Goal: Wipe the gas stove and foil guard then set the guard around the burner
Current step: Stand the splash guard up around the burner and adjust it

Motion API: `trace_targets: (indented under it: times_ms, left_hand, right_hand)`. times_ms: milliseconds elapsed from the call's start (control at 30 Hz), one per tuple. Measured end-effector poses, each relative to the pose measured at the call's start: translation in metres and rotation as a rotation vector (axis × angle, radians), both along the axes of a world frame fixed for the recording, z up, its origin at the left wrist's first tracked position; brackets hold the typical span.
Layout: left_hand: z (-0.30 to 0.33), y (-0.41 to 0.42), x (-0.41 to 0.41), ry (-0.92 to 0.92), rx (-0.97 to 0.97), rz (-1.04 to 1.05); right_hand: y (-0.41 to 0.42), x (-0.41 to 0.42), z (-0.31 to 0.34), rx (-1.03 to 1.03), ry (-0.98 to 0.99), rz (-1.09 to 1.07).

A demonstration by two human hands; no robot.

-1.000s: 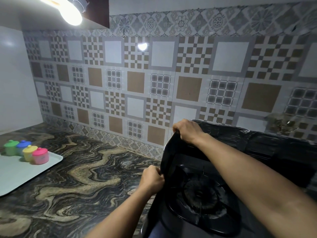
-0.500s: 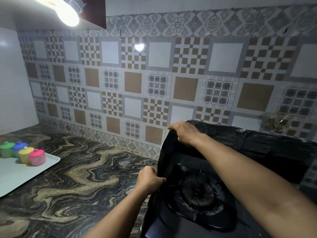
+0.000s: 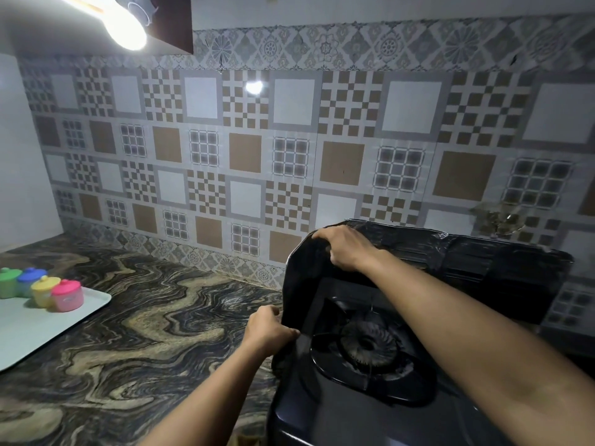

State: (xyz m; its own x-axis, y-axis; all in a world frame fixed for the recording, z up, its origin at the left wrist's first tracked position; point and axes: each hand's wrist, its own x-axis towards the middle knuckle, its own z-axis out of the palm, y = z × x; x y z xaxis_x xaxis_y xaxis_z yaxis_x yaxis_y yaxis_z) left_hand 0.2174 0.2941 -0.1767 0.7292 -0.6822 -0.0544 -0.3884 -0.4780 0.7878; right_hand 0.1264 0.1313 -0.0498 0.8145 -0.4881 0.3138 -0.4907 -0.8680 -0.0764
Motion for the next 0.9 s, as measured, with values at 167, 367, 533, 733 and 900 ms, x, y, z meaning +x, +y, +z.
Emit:
trace_targets:
  times_ms: [167, 367, 533, 733, 900]
  left_hand:
    - [-0.002, 0.023, 0.001, -0.003, 0.060, 0.016]
    - [-0.047, 0.071, 0.007, 0.046, 0.315, -0.028]
    - [-0.080, 0.111, -0.006, 0.172, 0.516, -0.110]
    - [-0.105, 0.139, -0.025, 0.113, 0.406, 0.017]
    - [-0.101, 0.145, -0.017, 0.309, 0.279, 0.010]
  right_hand:
    - [0.018, -0.016, -0.004, 0.033, 0.003, -0.021]
    - [0.064, -0.032, -0.026, 0.105, 0.038, -0.020]
    - [0.106, -0.046, -0.057, 0.190, 0.061, 0.004]
    - [0.149, -0.063, -0.092, 0.223, 0.102, 0.016]
    - [0.165, -0.074, -0.100, 0.237, 0.125, -0.025]
